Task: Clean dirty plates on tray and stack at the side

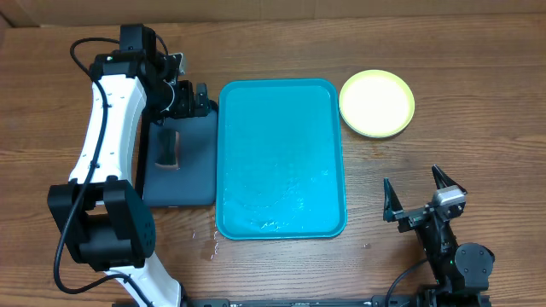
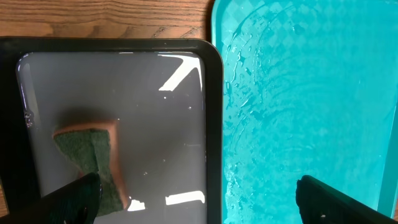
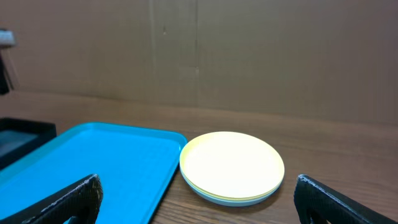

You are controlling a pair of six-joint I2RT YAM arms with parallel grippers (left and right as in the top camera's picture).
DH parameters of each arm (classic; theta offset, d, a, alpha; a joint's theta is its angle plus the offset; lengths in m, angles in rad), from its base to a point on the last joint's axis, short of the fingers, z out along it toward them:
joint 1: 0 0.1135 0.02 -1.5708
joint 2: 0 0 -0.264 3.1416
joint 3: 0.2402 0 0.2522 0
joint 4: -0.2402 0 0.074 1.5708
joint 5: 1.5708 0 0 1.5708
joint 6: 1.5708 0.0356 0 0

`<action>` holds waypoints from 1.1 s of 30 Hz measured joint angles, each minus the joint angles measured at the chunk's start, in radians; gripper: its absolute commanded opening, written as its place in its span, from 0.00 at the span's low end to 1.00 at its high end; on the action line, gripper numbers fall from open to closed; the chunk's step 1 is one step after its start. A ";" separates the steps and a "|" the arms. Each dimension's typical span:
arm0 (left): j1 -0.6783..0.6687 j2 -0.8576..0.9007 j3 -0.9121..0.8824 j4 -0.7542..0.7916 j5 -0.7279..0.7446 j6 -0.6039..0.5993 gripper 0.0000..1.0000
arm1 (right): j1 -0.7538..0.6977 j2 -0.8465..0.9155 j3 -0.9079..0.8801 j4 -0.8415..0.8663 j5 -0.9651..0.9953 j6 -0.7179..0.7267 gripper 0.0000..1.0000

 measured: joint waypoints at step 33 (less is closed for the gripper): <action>0.000 0.000 0.000 0.000 0.000 0.000 1.00 | 0.000 0.000 0.000 0.000 -0.019 -0.032 0.99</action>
